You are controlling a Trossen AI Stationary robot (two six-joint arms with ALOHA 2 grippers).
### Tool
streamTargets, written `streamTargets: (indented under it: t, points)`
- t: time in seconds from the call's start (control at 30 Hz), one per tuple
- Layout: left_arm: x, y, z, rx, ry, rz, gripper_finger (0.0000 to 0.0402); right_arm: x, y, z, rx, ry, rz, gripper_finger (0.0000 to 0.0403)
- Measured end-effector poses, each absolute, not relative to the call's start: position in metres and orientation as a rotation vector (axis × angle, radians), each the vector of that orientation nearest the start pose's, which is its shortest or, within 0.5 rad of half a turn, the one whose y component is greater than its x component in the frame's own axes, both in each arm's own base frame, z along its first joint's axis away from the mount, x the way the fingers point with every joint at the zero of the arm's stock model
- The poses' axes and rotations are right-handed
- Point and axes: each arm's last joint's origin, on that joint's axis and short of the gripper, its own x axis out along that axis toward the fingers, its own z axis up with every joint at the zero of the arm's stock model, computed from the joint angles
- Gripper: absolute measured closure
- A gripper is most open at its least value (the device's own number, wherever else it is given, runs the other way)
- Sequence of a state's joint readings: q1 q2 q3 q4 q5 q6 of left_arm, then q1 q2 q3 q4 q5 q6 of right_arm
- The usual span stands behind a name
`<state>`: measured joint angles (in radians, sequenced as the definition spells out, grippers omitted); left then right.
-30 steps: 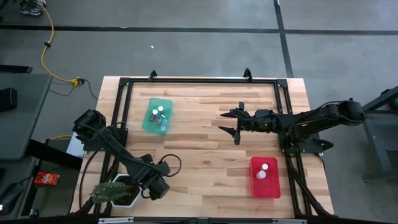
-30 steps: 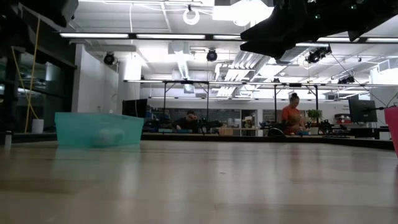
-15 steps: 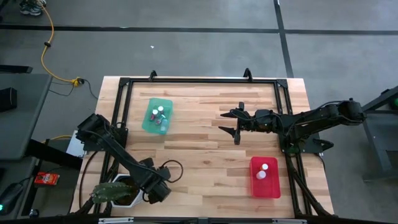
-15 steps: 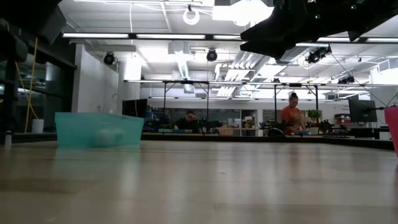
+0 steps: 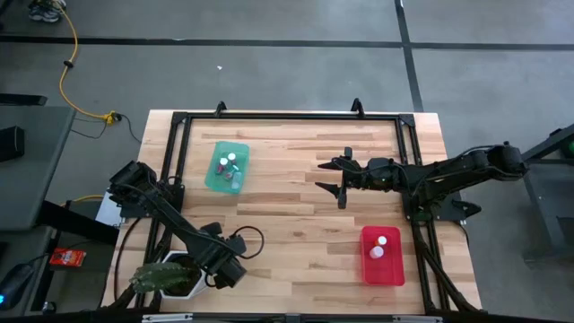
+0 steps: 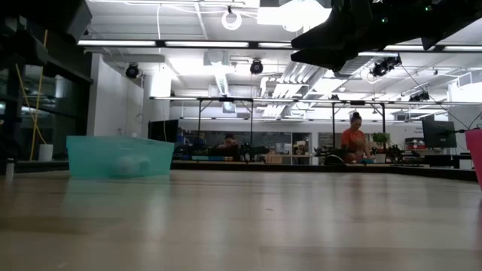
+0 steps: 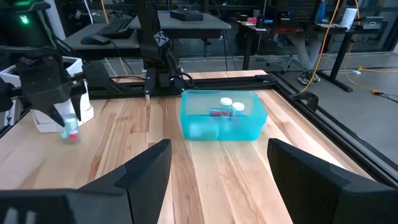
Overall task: Pick and place medicine bottles into bin by pill shape (circle, oval)
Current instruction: Put the blue capsule bottle into the blue bin
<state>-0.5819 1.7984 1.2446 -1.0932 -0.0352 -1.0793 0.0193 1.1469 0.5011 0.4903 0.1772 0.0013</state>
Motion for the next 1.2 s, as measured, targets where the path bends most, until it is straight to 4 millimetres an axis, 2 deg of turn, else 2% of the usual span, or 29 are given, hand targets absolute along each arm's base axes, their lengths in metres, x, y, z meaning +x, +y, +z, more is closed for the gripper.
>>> streamTargets:
  t: [0.2, 0.43, 0.6, 0.7, 0.9, 1.07, 1.2]
  points:
    - [0.261, -0.171, 0.187, -0.32, 1.565, 0.448, 0.0305, 0.238, 0.0, 0.23, -0.015, 0.155, -0.158, 0.0143]
    - [0.261, -0.17, 0.187, -0.292, 1.576, 0.421, 0.0304, 0.238, 0.0, 0.23, -0.015, 0.155, -0.158, 0.0143]
    - [0.263, -0.162, 0.191, -0.24, 1.573, 0.387, 0.0306, 0.238, -0.001, 0.23, -0.014, 0.155, -0.158, 0.0143]
    - [0.268, -0.152, 0.201, -0.198, 1.522, 0.386, 0.0306, 0.238, 0.0, 0.23, -0.013, 0.154, -0.158, 0.0143]
    - [0.274, -0.128, 0.237, -0.077, 1.355, 0.415, 0.0306, 0.238, -0.001, 0.23, -0.014, 0.156, -0.158, 0.0143]
    - [0.278, -0.108, 0.265, 0.073, 1.139, 0.451, 0.0307, 0.238, 0.0, 0.229, -0.015, 0.158, -0.157, 0.0143]
    - [0.283, -0.092, 0.279, 0.166, 0.961, 0.479, 0.0307, 0.238, -0.001, 0.23, -0.015, 0.156, -0.158, 0.0143]
